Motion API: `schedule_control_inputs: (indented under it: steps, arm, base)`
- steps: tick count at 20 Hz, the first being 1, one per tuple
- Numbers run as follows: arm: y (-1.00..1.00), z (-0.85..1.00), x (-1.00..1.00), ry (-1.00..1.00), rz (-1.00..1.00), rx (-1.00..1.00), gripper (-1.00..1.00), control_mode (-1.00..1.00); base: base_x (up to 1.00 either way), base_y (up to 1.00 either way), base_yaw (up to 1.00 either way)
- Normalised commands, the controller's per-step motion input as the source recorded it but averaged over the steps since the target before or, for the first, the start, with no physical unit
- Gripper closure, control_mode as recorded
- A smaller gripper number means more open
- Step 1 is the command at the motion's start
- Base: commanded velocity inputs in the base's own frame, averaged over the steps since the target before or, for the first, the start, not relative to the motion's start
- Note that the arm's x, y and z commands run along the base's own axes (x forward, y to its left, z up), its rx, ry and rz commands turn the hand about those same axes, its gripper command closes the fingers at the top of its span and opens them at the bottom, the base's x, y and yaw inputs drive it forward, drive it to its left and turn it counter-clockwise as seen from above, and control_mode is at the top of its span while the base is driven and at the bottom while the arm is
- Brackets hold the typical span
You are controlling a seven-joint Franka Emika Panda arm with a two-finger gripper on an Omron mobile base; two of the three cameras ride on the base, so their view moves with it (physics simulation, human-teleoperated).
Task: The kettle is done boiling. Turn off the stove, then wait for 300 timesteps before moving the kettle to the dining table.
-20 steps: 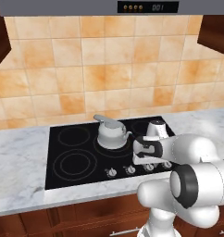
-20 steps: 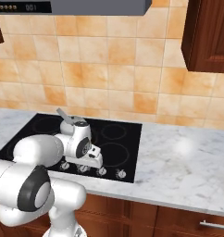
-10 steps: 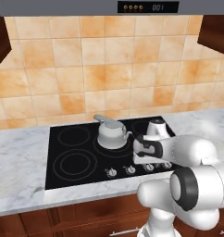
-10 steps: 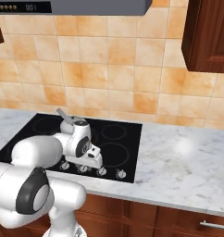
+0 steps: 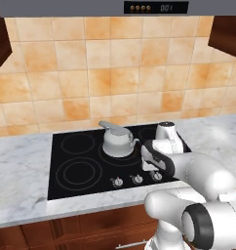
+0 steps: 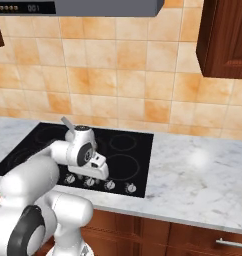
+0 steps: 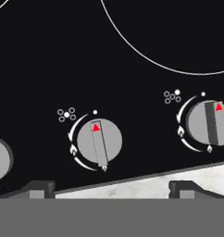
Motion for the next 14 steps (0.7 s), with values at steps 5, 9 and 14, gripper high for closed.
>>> schedule_control_inputs:
  steps: [5,9,14]
  arm:
    - [0.01,0.36,-0.12,-0.05,0.0,-0.06,-1.0,-1.0]
    - [0.11,0.35,-0.05,-0.02,0.02,-0.03,-1.0,-1.0]
    - [0.15,0.43,-0.02,-0.01,0.1,-0.02,-1.0,-1.0]
  base:
    - [0.0,0.0,0.0]
    - [0.0,0.0,0.0]
    - [0.0,0.0,0.0]
